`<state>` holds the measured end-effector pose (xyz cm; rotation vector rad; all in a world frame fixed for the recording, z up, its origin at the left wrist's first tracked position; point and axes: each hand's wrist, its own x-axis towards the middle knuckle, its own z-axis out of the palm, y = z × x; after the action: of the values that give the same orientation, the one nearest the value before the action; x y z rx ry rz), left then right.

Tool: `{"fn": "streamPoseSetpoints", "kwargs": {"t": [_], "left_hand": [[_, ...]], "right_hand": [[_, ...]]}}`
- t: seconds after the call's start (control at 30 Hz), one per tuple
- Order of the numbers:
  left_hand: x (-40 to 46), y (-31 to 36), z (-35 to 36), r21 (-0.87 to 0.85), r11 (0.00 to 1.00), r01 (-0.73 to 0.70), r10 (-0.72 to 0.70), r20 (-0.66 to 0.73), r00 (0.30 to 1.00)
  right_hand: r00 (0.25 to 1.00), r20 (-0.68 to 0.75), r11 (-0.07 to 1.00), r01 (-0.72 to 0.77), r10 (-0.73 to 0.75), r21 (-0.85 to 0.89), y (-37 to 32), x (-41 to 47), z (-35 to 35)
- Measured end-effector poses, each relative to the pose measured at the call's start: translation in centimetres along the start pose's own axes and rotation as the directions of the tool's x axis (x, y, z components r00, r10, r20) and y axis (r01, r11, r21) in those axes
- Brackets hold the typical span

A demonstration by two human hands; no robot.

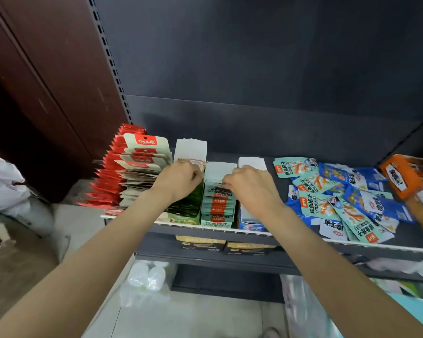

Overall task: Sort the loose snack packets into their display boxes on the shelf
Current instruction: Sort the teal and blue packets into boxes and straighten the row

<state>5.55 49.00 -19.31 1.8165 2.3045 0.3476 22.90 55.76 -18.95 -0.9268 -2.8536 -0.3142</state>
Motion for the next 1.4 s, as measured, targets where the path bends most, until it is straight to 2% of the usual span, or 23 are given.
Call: {"fn": "streamPoseSetpoints", "kwargs": {"t": [0.13, 0.2, 0.33, 0.4, 0.43, 0.5, 0.57, 0.67, 0.8, 0.9, 1.0, 1.1, 1.2, 1.27, 1.33, 1.4], "left_hand": [[-0.1, 0.1, 0.0, -0.006, 1.0, 0.006, -0.006, -0.016, 1.0], [-0.2, 0.3, 0.0, -0.018, 1.0, 0.002, -0.002, -0.028, 1.0], [-0.4, 1.1, 0.3, -0.136, 0.99, -0.023, 0.008, -0.11, 0.994], [-0.2, 2.0, 0.7, -0.089, 0.994, -0.066, 0.054, -0.125, 0.991], [0.0, 2.7, 0.8, -0.038, 0.995, -0.09, 0.085, -0.124, 0.989], [0.6, 4.9, 1.1, 0.034, 0.991, -0.129, 0.132, -0.124, 0.983], [1.5, 7.9, 1.8, 0.046, 0.987, -0.155, 0.159, -0.132, 0.978], [3.9, 13.0, 4.1, -0.043, 0.984, -0.174, 0.169, -0.098, 0.981], [7.7, 19.3, 9.5, -0.336, 0.938, -0.082, 0.112, 0.069, 0.991], [10.0, 22.3, 14.1, -0.327, 0.942, 0.073, 0.033, 0.306, 0.952], [11.2, 24.4, 16.9, -0.275, 0.93, 0.244, -0.11, 0.424, 0.899], [12.0, 25.6, 18.7, -0.3, 0.86, 0.413, -0.286, 0.388, 0.876], [13.0, 26.1, 19.4, -0.329, 0.828, 0.453, -0.318, 0.39, 0.864], [13.2, 26.4, 18.6, -0.327, 0.864, 0.383, -0.271, 0.34, 0.901], [13.1, 26.6, 16.8, -0.349, 0.907, 0.233, -0.171, 0.201, 0.965], [12.5, 26.7, 14.5, -0.392, 0.916, 0.09, -0.074, 0.057, 0.996]], "right_hand": [[0.992, 0.124, 0.999, -0.021, 0.015, 0.044, -1.0, 0.7, 1.8], [0.97, 0.24, 0.966, -0.09, 0.03, 0.242, -1.1, 1.1, 2.7], [0.904, 0.423, 0.782, -0.224, -0.056, 0.581, -0.1, 1.1, 3.4], [0.907, 0.419, 0.633, -0.297, -0.048, 0.715, 1.2, 0.6, 2.9], [0.925, 0.379, 0.578, -0.311, 0.003, 0.754, 2.1, 0.3, 2.8], [0.948, 0.261, 0.511, -0.319, 0.184, 0.798, 4.5, -0.4, 2.9], [0.924, 0.192, 0.47, -0.338, 0.331, 0.816, 7.4, -1.4, 3.3], [0.883, 0.226, 0.486, -0.423, 0.412, 0.765, 12.1, -3.4, 5.1], [0.804, 0.356, 0.576, -0.591, 0.477, 0.564, 18.4, -6.7, 9.0], [0.727, 0.493, 0.619, -0.677, 0.477, 0.399, 22.0, -9.4, 11.4], [0.718, 0.556, 0.653, -0.664, 0.419, 0.365, 24.6, -11.1, 13.4], [0.769, 0.52, 0.655, -0.615, 0.372, 0.439, 25.6, -11.7, 13.8], [0.811, 0.467, 0.638, -0.573, 0.352, 0.514, 26.1, -11.9, 13.3], [0.824, 0.446, 0.612, -0.562, 0.35, 0.557, 26.3, -11.9, 12.9], [0.85, 0.378, 0.597, -0.526, 0.367, 0.605, 26.3, -11.5, 12.1], [0.881, 0.282, 0.604, -0.467, 0.38, 0.646, 25.9, -10.5, 10.9]]}}
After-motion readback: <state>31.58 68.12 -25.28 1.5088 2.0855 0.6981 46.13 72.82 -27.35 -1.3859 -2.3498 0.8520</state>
